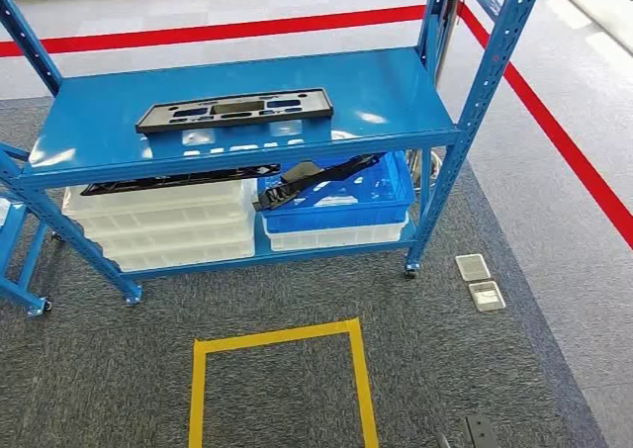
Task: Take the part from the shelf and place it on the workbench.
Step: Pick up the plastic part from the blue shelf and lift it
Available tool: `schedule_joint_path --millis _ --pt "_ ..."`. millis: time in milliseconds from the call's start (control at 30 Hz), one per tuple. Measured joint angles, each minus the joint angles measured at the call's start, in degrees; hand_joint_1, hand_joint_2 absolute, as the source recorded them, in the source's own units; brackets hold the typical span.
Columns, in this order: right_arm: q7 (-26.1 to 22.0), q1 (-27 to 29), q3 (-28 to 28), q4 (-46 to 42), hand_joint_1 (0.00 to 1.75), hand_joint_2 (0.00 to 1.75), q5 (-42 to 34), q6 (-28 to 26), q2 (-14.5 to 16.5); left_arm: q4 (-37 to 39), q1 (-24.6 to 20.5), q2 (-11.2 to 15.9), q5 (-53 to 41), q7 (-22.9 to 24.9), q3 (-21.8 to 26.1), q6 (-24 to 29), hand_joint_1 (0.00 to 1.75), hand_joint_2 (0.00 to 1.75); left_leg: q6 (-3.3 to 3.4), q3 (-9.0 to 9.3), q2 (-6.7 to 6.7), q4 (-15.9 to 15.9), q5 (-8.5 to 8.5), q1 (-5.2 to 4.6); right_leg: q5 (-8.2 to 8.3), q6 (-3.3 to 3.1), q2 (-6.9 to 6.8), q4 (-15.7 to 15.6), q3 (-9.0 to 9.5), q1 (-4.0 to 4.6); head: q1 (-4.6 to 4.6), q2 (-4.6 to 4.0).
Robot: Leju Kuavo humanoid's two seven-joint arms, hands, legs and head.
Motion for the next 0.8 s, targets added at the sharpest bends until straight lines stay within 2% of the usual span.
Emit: schedule_joint_path --millis 333,800 --pt "-2.2 -1.9 2.6 -14.6 0.00 0.00 -4.4 3.7 0.7 1.2 -1.5 -1.4 -4.8 -0.9 8.7 -0.9 0.00 0.00 0.00 0.01 0.00 0.0 0.00 -0.01 0.00 0.01 0.00 0.0 0.01 0.00 0.00 0.00" --pt "-4.2 -3.2 15.9 -39.0 0.00 0.00 -11.8 6.5 -0.5 2.1 -3.0 -3.2 -8.2 -1.4 20.0 -2.3 0.00 0.00 0.00 0.04 0.01 0.0 0.01 -0.02 0.02 0.02 0.02 0.0 0.02 -0.01 0.00 0.02"
